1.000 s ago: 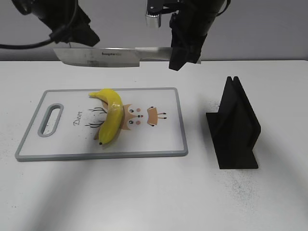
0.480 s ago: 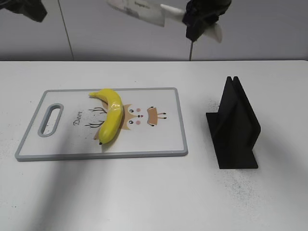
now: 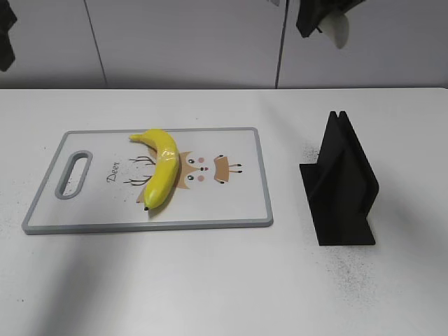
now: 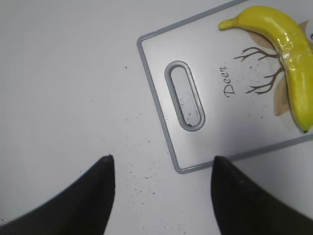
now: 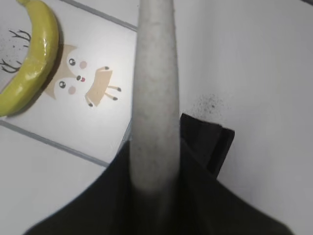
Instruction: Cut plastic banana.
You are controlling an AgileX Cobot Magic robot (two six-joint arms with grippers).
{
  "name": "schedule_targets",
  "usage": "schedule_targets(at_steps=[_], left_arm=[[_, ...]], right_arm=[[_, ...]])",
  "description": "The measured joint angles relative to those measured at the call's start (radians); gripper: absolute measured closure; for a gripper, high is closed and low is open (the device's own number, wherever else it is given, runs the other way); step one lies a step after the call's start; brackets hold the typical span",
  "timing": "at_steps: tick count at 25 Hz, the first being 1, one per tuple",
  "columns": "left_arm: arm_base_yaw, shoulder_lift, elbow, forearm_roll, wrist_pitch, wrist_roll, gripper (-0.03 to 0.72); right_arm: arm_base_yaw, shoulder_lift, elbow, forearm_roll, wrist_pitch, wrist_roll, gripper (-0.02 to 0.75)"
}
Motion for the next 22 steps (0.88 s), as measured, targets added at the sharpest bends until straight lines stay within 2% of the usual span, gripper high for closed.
schedule_targets(at_steps=[5, 14, 22], left_arm=[[0.0, -0.099, 0.088, -0.028, 0.001, -0.003, 0.1], [0.0, -0.378, 0.356, -0.03, 0.003, -0.008, 0.1], [0.0, -0.68, 0.541, -0.03, -0.011, -0.03, 0.1]], right_arm=[[0.0, -0.119, 0.178, 0.0, 0.0, 0.086, 0.577], [0.0, -0.335, 0.522, -0.042, -0.05, 0.23, 0.578], [0.0, -0.47, 0.741, -0.175, -0.111, 0.373, 0.578]])
